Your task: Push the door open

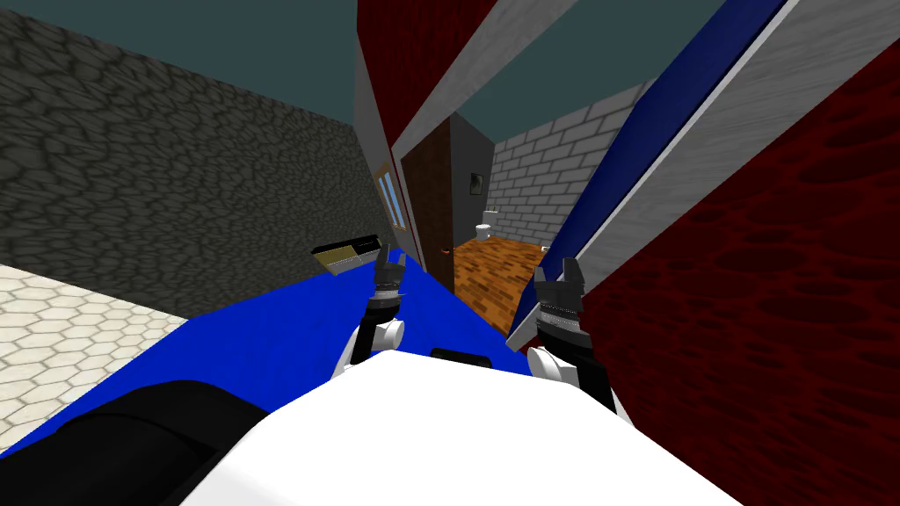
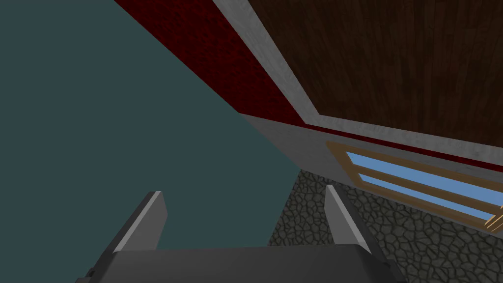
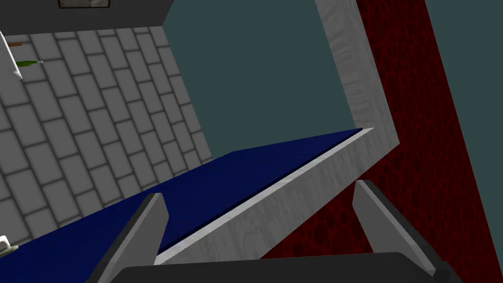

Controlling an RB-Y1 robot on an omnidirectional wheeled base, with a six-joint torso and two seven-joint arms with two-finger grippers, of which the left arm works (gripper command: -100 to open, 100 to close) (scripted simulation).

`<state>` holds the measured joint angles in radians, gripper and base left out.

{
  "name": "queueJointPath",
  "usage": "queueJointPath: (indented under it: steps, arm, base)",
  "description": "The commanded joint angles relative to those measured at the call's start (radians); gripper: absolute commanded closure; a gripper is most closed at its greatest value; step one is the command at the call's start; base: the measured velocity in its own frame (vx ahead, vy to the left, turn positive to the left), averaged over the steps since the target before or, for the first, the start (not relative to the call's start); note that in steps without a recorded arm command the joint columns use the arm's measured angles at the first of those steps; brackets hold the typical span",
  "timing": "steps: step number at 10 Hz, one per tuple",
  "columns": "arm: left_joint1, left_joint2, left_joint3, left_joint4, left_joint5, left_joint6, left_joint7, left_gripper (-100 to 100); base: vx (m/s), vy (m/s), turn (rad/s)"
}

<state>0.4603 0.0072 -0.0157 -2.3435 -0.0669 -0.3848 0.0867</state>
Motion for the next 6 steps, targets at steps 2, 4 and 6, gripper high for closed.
queueJointPath:
  steps: [2,4,6]
  arm:
    - [-0.018,0.010,0.002,0.052,0.004,-0.012,-0.003,-100]
    - [-0.036,0.018,0.003,0.104,0.008,-0.024,-0.007,-100]
    - [-0.051,0.024,0.004,0.149,0.011,-0.035,-0.010,-100]
  base:
    - [0.061,0.060,-0.107]
    - [0.083,0.096,-0.111]
    - [0.064,0.082,-0.087]
